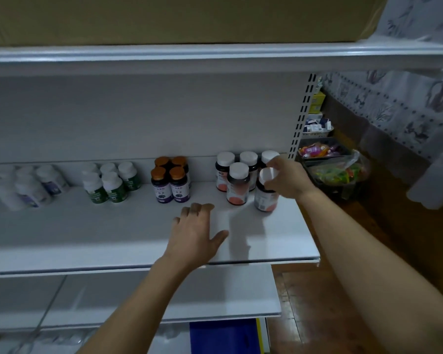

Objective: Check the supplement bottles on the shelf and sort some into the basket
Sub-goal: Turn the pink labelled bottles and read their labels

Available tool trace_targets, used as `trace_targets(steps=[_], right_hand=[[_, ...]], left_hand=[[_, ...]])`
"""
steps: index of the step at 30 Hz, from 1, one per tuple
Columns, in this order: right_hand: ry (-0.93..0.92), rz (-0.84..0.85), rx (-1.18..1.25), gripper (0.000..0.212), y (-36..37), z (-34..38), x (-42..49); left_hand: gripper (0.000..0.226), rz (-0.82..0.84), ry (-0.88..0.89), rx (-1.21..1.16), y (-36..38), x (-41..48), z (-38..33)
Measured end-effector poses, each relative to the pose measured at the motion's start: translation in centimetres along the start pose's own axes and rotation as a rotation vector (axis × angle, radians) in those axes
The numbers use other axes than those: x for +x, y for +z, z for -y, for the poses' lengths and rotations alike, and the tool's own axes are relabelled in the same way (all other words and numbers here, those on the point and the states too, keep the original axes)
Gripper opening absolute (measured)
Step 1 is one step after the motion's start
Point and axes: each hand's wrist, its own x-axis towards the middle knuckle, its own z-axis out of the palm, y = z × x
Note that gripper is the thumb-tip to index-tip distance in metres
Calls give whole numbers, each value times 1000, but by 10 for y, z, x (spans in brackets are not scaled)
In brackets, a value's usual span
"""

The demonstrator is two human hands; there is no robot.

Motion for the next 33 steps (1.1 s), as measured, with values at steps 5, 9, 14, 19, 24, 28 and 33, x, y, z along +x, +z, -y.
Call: trace_targets(steps=[5, 9, 14, 19, 24, 28, 33], right_hand=[[-22, 74, -3, 59, 9, 2, 34], [-39, 75, -7, 54, 14, -5, 44], [-114, 22, -73, 49, 2, -13, 48], [-205, 104, -396, 49, -24, -3, 59], [-211, 237, -482, 66, -12, -16, 72], [-130, 188, -551, 61, -14, -19, 78], [-71, 145, -555, 52, -23, -24, 78]], left_hand=[[64, 52, 25, 51, -7, 15, 10], [61, 38, 66, 38, -9, 25, 15], [63, 6, 131, 17, -13, 35, 17], [63, 51, 144, 19, -14, 44, 7], [64, 96, 140, 16, -15, 46, -1], [59, 54, 155, 4, -16, 42, -4], [50, -31, 176, -24, -18, 34, -11]])
